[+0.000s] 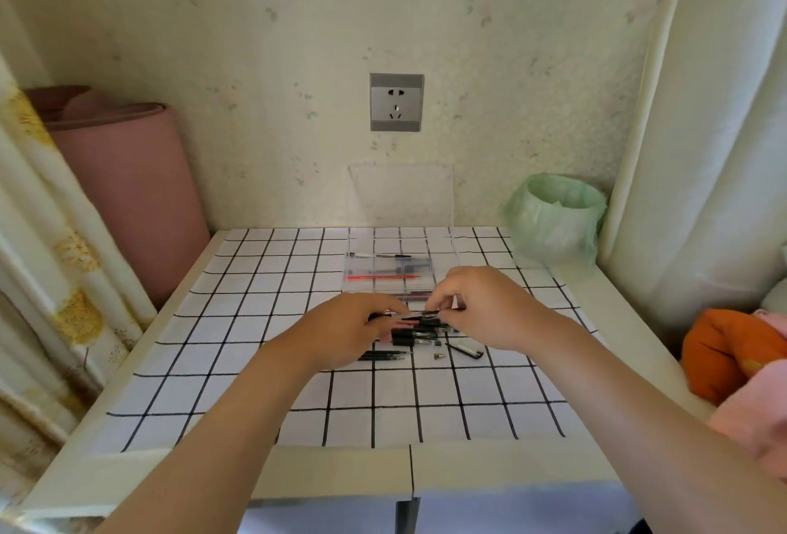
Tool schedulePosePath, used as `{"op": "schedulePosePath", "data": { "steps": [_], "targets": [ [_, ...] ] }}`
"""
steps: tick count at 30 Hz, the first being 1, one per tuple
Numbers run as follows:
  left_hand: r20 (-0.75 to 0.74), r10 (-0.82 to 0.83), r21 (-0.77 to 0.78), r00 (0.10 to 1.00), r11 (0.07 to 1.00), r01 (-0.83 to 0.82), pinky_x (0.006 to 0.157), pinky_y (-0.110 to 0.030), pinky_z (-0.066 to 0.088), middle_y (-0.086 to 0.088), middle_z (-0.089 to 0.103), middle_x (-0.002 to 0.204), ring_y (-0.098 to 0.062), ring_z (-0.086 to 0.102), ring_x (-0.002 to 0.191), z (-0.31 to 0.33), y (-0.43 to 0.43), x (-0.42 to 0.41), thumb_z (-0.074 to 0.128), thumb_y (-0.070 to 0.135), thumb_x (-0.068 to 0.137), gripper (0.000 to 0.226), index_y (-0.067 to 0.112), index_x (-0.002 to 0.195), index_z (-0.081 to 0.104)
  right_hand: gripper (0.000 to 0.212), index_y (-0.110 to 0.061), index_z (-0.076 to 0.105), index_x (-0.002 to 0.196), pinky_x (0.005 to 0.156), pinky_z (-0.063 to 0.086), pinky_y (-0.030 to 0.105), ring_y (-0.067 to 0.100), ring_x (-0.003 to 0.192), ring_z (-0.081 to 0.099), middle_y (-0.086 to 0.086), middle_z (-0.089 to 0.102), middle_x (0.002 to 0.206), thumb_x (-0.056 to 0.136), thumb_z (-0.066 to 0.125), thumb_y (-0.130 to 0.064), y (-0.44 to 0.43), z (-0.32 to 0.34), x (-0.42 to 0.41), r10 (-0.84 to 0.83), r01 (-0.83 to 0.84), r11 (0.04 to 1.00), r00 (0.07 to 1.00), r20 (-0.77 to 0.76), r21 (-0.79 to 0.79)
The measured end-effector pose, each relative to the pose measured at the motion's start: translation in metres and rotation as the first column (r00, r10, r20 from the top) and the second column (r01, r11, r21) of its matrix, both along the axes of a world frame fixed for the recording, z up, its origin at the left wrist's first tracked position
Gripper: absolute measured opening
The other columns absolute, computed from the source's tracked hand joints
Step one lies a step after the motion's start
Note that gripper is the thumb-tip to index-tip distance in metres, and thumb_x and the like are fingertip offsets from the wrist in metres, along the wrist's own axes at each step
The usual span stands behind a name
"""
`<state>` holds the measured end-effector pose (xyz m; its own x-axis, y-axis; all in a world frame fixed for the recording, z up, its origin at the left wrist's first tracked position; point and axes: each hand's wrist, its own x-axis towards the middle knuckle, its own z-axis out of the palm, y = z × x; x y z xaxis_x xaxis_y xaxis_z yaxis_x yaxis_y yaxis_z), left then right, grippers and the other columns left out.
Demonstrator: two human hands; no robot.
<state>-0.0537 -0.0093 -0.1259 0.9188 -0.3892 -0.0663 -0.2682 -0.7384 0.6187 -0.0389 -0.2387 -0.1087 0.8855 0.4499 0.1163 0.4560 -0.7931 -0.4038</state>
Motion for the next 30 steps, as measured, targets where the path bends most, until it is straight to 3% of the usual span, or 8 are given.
{"op": "schedulePosePath", "data": {
  "steps": [3,7,10,15,20,26,30],
  "targets": [
    [0.008,-0.012,0.016,1.0,1.0,0.012,0.058,-0.02,0.046,0.013,0.07,0.087,-0.005,0.052,0.058,0.0,-0.006,0.0,0.046,0.033,0.102,0.021,0.04,0.114,0.062,0.024,-0.033,0.073,0.102,0.065,0.039,0.013,-0.006,0.073,0.053,-0.02,0.059,0.084,0.085,0.07,-0.016,0.004,-0.004,-0.001,0.01,-0.01,0.999,1.0,-0.013,0.052],
    [-0.008,0.012,0.015,1.0,1.0,-0.012,0.061,-0.029,0.05,0.013,0.07,0.085,-0.011,0.054,0.06,0.0,-0.005,0.001,0.046,0.034,0.102,0.017,0.041,0.111,0.059,0.024,-0.037,0.068,0.104,0.068,0.04,0.014,-0.006,0.082,0.054,-0.02,0.063,0.092,0.082,0.073,-0.029,-0.004,-0.001,0.001,-0.029,0.031,0.998,0.999,-0.037,0.05],
    [0.011,0.011,0.024,1.0,1.0,-0.011,0.057,-0.026,0.047,0.013,0.069,0.085,-0.009,0.052,0.057,0.001,-0.004,0.002,0.046,0.034,0.102,0.017,0.039,0.112,0.058,0.014,-0.035,0.07,0.098,0.071,0.041,0.018,-0.006,0.081,0.053,-0.02,0.064,0.095,0.085,0.069,-0.03,-0.011,0.0,0.001,-0.053,0.053,0.998,0.998,-0.041,-0.015],
    [0.002,0.0,0.03,1.0,1.0,0.0,0.06,-0.024,0.047,0.013,0.07,0.086,-0.008,0.053,0.059,0.0,-0.007,0.0,0.047,0.034,0.101,0.017,0.04,0.113,0.057,0.012,-0.035,0.075,0.095,0.076,0.049,0.025,0.001,0.082,0.057,-0.021,0.062,0.089,0.086,0.071,-0.028,-0.004,-0.004,-0.001,-0.027,0.029,0.999,0.997,-0.066,0.031],
    [0.013,0.008,0.049,1.0,0.999,-0.008,0.057,-0.019,0.042,0.015,0.069,0.086,0.002,0.051,0.055,0.002,-0.01,-0.001,0.046,0.031,0.102,0.015,0.036,0.11,0.057,0.027,-0.038,0.069,0.113,0.082,0.048,0.024,0.001,0.09,0.058,-0.019,0.066,0.099,0.087,0.067,-0.032,0.004,-0.007,-0.004,-0.021,0.024,0.999,0.993,-0.119,0.024],
    [0.015,0.007,0.048,1.0,0.999,-0.008,0.059,-0.026,0.046,0.015,0.069,0.085,-0.004,0.051,0.056,0.0,-0.009,-0.002,0.047,0.033,0.101,0.011,0.038,0.106,0.056,0.007,-0.033,0.07,0.095,0.084,0.05,0.028,0.002,0.092,0.06,-0.02,0.064,0.093,0.088,0.067,-0.032,0.01,-0.004,-0.008,-0.026,0.029,0.999,0.996,-0.083,0.042],
    [0.013,-0.009,0.076,1.0,0.997,0.008,0.06,-0.032,0.05,0.014,0.069,0.088,-0.009,0.055,0.058,0.0,-0.01,-0.004,0.047,0.035,0.101,0.013,0.038,0.113,0.05,0.024,-0.037,0.071,0.111,0.089,0.046,0.021,0.0,0.101,0.059,-0.022,0.065,0.105,0.09,0.066,-0.025,0.017,-0.006,-0.011,0.032,-0.02,0.997,0.987,-0.159,0.075]
  ]
}}
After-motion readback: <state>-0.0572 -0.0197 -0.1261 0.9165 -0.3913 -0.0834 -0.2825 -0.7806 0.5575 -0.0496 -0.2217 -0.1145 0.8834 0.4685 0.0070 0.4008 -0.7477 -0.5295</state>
